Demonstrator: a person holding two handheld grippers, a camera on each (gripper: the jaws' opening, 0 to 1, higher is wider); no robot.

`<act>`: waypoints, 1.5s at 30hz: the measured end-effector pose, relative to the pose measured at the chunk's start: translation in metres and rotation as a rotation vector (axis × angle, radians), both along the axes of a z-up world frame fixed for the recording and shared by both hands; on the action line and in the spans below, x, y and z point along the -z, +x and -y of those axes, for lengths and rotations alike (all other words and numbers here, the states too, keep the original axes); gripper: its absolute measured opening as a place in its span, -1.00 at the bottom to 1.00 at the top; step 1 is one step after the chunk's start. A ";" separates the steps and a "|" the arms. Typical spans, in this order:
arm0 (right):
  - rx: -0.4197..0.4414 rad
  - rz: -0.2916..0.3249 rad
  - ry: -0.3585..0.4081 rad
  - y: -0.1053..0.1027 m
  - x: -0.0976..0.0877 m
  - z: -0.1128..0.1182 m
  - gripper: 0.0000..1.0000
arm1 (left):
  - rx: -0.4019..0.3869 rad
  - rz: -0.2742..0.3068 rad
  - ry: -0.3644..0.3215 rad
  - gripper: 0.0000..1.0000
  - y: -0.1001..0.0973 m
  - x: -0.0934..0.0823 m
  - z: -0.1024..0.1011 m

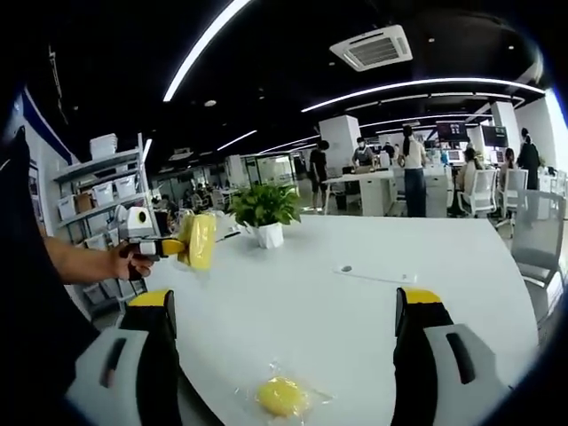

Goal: Compare the silicone blocks by pressing each to a similar depth, holding the contact briefly, and releasing to observe deformation and rebound differences across the visible hardness samples.

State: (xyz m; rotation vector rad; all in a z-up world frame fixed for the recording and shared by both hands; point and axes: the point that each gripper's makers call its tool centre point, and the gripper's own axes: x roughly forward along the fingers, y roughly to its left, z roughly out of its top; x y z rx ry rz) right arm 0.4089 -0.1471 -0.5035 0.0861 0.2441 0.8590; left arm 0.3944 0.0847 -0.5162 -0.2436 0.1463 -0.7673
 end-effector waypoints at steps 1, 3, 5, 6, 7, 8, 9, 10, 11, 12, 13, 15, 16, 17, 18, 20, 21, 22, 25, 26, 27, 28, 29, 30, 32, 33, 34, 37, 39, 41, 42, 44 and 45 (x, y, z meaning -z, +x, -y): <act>-0.007 0.005 0.001 -0.001 -0.002 -0.002 0.93 | 0.004 0.002 -0.001 -0.95 -0.001 -0.001 0.002; -0.020 0.016 0.008 -0.002 -0.009 -0.008 0.93 | 0.010 0.006 -0.004 -0.95 -0.003 -0.004 0.005; -0.041 0.022 0.016 -0.003 -0.014 -0.014 0.93 | 0.017 0.009 -0.004 -0.95 -0.004 -0.006 0.007; -0.049 0.024 0.024 -0.003 -0.015 -0.016 0.93 | 0.019 0.010 -0.004 -0.95 -0.005 -0.007 0.008; -0.062 0.019 0.031 -0.003 -0.016 -0.019 0.93 | 0.024 0.012 -0.006 -0.95 -0.005 -0.008 0.010; -0.068 0.016 0.029 -0.003 -0.016 -0.021 0.93 | 0.027 0.014 -0.007 -0.95 -0.006 -0.009 0.011; -0.074 0.017 0.026 -0.003 -0.017 -0.023 0.93 | 0.034 0.015 -0.008 -0.95 -0.007 -0.011 0.013; -0.082 0.020 0.025 -0.002 -0.018 -0.026 0.93 | 0.037 0.017 -0.007 -0.95 -0.008 -0.012 0.014; -0.089 0.021 0.021 -0.002 -0.019 -0.028 0.93 | 0.042 0.020 -0.006 -0.95 -0.009 -0.014 0.016; -0.099 0.025 0.021 -0.002 -0.022 -0.031 0.93 | 0.047 0.022 -0.007 -0.95 -0.009 -0.016 0.017; -0.108 0.026 0.024 -0.003 -0.024 -0.034 0.93 | 0.052 0.022 -0.008 -0.95 -0.010 -0.017 0.019; -0.129 0.029 0.035 -0.003 -0.029 -0.040 0.93 | 0.057 0.027 -0.008 -0.95 -0.011 -0.020 0.022; -0.138 0.030 0.035 -0.003 -0.031 -0.044 0.93 | 0.062 0.029 -0.011 -0.95 -0.012 -0.022 0.023; -0.145 0.035 0.037 -0.003 -0.033 -0.047 0.93 | 0.065 0.032 -0.012 -0.95 -0.012 -0.023 0.024; -0.154 0.042 0.039 -0.003 -0.036 -0.051 0.93 | 0.068 0.034 -0.011 -0.95 -0.011 -0.024 0.025; -0.168 0.046 0.041 -0.003 -0.038 -0.056 0.93 | 0.074 0.037 -0.011 -0.95 -0.012 -0.027 0.028; -0.178 0.048 0.044 -0.004 -0.039 -0.059 0.93 | 0.076 0.039 -0.012 -0.95 -0.012 -0.026 0.028; -0.182 0.047 0.046 -0.004 -0.039 -0.060 0.93 | 0.079 0.040 -0.013 -0.95 -0.012 -0.025 0.028; -0.213 0.047 0.056 -0.006 -0.041 -0.071 0.93 | 0.086 0.044 -0.015 -0.95 -0.013 -0.029 0.030; -0.226 0.043 0.059 -0.007 -0.041 -0.074 0.93 | 0.090 0.045 -0.015 -0.95 -0.013 -0.030 0.030; -0.240 0.039 0.060 -0.009 -0.041 -0.078 0.93 | 0.093 0.045 -0.015 -0.95 -0.014 -0.030 0.031; -0.254 0.039 0.055 -0.010 -0.040 -0.082 0.93 | 0.098 0.043 -0.014 -0.95 -0.014 -0.030 0.032; -0.268 0.043 0.052 -0.011 -0.041 -0.087 0.93 | 0.100 0.042 -0.014 -0.94 -0.014 -0.029 0.033; -0.274 0.044 0.051 -0.012 -0.041 -0.090 0.93 | 0.102 0.041 -0.014 -0.94 -0.014 -0.029 0.033; -0.290 0.043 0.056 -0.013 -0.043 -0.096 0.93 | 0.107 0.038 -0.016 -0.94 -0.016 -0.029 0.035; -0.296 0.046 0.058 -0.013 -0.044 -0.099 0.93 | 0.111 0.038 -0.018 -0.94 -0.017 -0.029 0.036; -0.297 0.047 0.058 -0.013 -0.044 -0.100 0.93 | 0.114 0.036 -0.020 -0.94 -0.017 -0.029 0.037; -0.319 0.049 0.065 -0.016 -0.045 -0.107 0.93 | 0.124 0.032 -0.024 -0.94 -0.020 -0.031 0.042; -0.327 0.046 0.067 -0.016 -0.043 -0.110 0.93 | 0.130 0.035 -0.025 -0.94 -0.023 -0.033 0.044; -0.332 0.038 0.067 -0.016 -0.040 -0.113 0.93 | 0.136 0.039 -0.022 -0.94 -0.023 -0.035 0.046; -0.334 0.036 0.068 -0.015 -0.040 -0.114 0.92 | 0.136 0.040 -0.022 -0.94 -0.023 -0.035 0.046; -0.343 0.044 0.070 -0.017 -0.042 -0.115 0.73 | 0.139 0.043 -0.024 -0.94 -0.023 -0.037 0.048; -0.344 0.050 0.079 -0.017 -0.044 -0.116 0.69 | 0.138 0.045 -0.024 -0.94 -0.023 -0.037 0.048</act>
